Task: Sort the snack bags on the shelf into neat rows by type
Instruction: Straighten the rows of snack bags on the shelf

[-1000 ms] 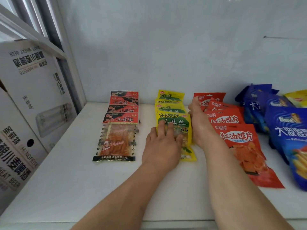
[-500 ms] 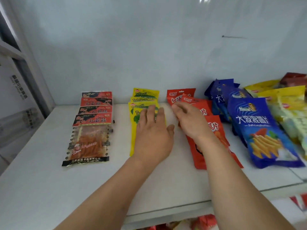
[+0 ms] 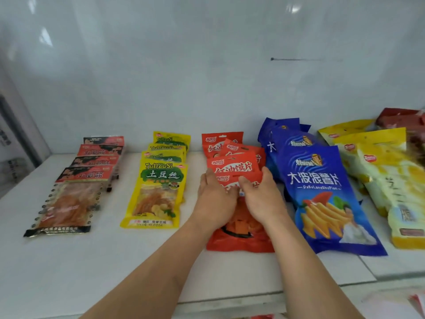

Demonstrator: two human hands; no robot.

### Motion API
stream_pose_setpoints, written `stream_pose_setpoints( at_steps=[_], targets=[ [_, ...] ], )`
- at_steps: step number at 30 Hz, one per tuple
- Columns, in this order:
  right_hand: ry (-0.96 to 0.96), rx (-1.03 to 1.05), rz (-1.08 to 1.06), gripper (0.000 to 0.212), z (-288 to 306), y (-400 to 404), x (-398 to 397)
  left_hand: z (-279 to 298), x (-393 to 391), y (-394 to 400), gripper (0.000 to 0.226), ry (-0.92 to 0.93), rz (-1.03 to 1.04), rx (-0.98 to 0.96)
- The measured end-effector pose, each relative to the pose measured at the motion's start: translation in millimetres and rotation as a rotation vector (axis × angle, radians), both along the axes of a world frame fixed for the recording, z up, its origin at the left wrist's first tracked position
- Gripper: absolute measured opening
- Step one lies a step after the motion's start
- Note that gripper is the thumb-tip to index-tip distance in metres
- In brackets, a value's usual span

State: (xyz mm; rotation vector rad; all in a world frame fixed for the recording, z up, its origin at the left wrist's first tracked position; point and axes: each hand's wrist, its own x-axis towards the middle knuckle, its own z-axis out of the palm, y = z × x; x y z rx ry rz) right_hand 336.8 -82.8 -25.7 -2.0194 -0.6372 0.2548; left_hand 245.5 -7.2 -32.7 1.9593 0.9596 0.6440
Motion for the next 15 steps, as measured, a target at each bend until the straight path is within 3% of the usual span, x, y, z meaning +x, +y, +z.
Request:
stream_pose_setpoints(
  at_steps=[6,11,15],
  targets=[
    [0.136,-0.017,0.042,0.082,7.1,5.7,21.4,7.3,2.5,4.8,0.066,0.066,0.041,0.022],
    [0.172,-0.048,0.033,0.09,13.6,24.7,36.0,17.7,11.4,20.3,0.067,0.034,0.063,-0.086],
    [0.178,-0.061,0.013,0.089,16.1,35.9,46.7,23.7,16.2,29.9,0.05,0.02,0.043,-0.151]
  ],
)
